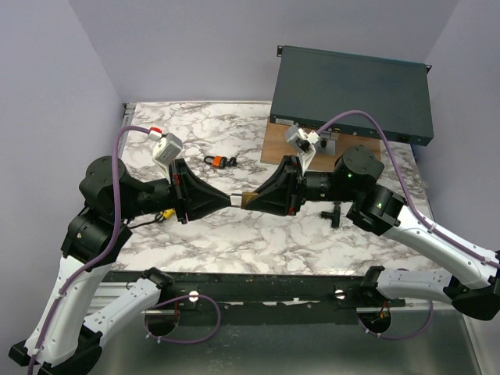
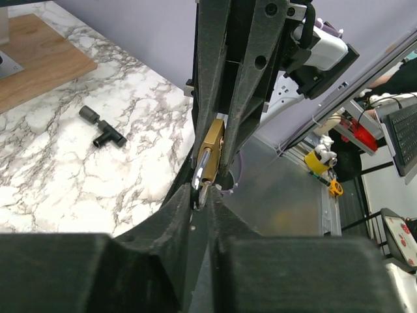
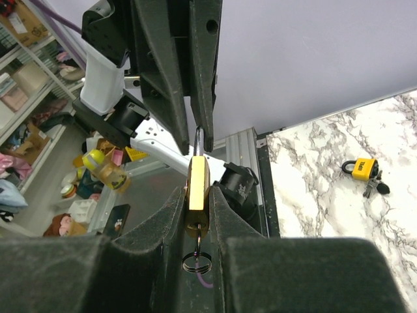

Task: Lock with the key
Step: Lock the lock.

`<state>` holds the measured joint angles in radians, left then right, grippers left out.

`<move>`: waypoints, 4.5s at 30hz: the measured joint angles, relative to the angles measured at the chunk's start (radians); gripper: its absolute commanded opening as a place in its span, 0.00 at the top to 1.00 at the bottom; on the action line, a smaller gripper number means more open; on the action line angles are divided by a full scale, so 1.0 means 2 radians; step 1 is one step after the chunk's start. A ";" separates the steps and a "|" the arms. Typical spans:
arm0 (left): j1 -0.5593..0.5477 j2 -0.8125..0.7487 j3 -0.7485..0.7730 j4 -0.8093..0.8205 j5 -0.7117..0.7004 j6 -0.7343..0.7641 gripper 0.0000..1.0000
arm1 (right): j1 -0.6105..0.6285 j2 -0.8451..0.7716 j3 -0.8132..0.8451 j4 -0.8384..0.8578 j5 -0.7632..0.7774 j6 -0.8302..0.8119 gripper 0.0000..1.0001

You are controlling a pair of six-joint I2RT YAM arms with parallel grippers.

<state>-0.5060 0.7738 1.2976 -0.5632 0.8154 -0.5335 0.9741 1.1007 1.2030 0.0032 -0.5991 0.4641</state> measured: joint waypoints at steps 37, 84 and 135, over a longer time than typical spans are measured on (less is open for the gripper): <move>-0.071 -0.041 -0.037 0.054 -0.062 -0.012 1.00 | 0.021 0.016 0.004 0.021 -0.022 0.042 0.99; -0.211 0.012 -0.006 -0.092 -0.434 -0.024 1.00 | 0.074 0.076 0.102 -0.174 0.247 -0.029 0.99; -0.219 0.035 -0.012 -0.092 -0.462 -0.055 1.00 | 0.083 0.104 0.117 -0.194 0.297 -0.023 0.99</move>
<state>-0.9447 0.8440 1.2736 -0.7475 -0.1085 -0.6441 1.1393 1.3079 1.4380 -0.3851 -0.0048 0.4191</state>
